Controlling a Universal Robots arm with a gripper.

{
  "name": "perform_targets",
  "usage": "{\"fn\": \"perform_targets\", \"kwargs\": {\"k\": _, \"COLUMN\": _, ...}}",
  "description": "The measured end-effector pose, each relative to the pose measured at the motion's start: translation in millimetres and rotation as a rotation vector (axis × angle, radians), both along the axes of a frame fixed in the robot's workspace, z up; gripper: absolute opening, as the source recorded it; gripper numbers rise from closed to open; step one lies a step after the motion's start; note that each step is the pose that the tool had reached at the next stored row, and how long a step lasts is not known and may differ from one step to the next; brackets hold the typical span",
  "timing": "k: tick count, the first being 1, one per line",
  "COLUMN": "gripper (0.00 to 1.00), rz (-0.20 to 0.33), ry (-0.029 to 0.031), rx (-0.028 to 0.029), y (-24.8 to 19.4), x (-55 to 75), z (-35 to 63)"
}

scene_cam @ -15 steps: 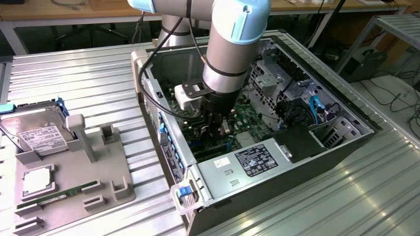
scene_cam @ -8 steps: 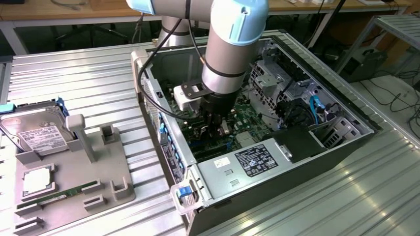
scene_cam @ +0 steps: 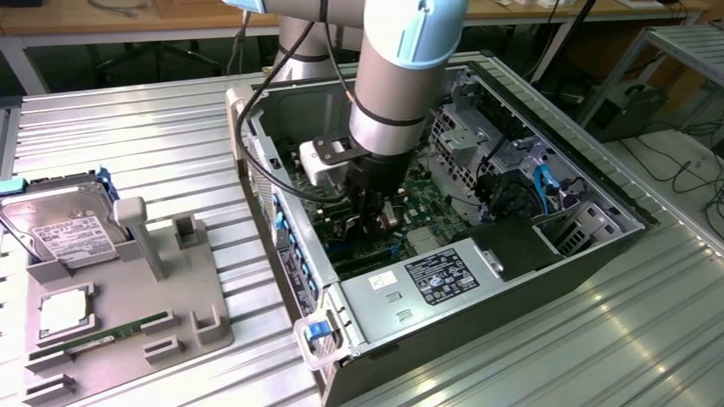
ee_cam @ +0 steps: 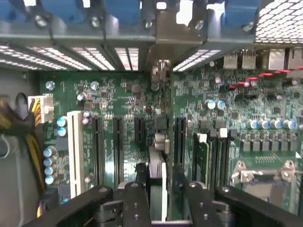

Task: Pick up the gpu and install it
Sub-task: 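Insert the gpu into the slot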

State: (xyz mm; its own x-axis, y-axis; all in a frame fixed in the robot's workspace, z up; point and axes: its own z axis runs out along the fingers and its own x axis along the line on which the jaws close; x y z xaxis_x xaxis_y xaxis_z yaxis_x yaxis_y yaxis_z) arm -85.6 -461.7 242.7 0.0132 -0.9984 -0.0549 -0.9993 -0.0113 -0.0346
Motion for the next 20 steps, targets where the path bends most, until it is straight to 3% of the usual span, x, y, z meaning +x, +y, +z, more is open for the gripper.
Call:
{"fn": "perform_targets", "kwargs": {"k": 5, "gripper": 0.35, "rz": 0.0, "ry": -0.0025, "rx": -0.0007, "y": -0.1, "x": -0.1, "z": 26.0}}
{"fn": "perform_targets", "kwargs": {"k": 6, "gripper": 0.35, "rz": 0.0, "ry": -0.0055, "rx": -0.0007, "y": -0.1, "x": -0.1, "z": 42.5}}
{"fn": "perform_targets", "kwargs": {"k": 7, "gripper": 0.35, "rz": 0.0, "ry": -0.0073, "rx": -0.0026, "y": -0.1, "x": -0.1, "z": 46.9}}
{"fn": "perform_targets", "kwargs": {"k": 8, "gripper": 0.33, "rz": 0.0, "ry": -0.0074, "rx": -0.0025, "y": 0.0, "x": -0.1, "z": 46.9}}
{"fn": "perform_targets", "kwargs": {"k": 9, "gripper": 0.2, "rz": 0.0, "ry": -0.0073, "rx": -0.0026, "y": 0.0, "x": -0.1, "z": 47.0}}
{"fn": "perform_targets", "kwargs": {"k": 10, "gripper": 0.2, "rz": 0.0, "ry": -0.0073, "rx": -0.0027, "y": 0.0, "x": -0.1, "z": 47.0}}
{"fn": "perform_targets", "kwargs": {"k": 11, "gripper": 0.11, "rz": 0.0, "ry": -0.0073, "rx": -0.0026, "y": -0.1, "x": -0.1, "z": 46.9}}
{"fn": "perform_targets", "kwargs": {"k": 20, "gripper": 0.11, "rz": 0.0, "ry": -0.0073, "rx": -0.0026, "y": 0.0, "x": -0.1, "z": 46.9}}
